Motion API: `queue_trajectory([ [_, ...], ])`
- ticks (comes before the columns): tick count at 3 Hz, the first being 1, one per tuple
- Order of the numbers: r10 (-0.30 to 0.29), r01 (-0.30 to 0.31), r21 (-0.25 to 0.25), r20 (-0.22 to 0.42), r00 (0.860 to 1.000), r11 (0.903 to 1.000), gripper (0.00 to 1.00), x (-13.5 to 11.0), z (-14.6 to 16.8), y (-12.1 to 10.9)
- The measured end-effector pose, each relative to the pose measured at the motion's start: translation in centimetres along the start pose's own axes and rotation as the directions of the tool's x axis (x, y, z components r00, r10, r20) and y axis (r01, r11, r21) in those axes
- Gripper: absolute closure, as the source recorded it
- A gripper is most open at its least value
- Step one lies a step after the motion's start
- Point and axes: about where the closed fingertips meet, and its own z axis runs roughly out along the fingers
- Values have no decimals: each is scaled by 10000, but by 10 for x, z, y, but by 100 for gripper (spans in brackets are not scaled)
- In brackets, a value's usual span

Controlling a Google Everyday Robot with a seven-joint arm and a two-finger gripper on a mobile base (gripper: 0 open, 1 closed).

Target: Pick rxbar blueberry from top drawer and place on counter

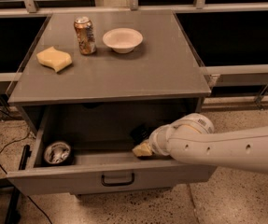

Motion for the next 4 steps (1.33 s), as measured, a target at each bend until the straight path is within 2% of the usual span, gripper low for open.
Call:
queue_trajectory([
  [1, 177, -182, -174, -310, 9994, 9997, 29, 3, 5, 7],
  [2, 179, -185, -176, -313, 9993, 9997, 29, 0, 1, 6],
  [4, 381, -407, -410, -639, 9972, 9983, 41, -2, 4, 12],
])
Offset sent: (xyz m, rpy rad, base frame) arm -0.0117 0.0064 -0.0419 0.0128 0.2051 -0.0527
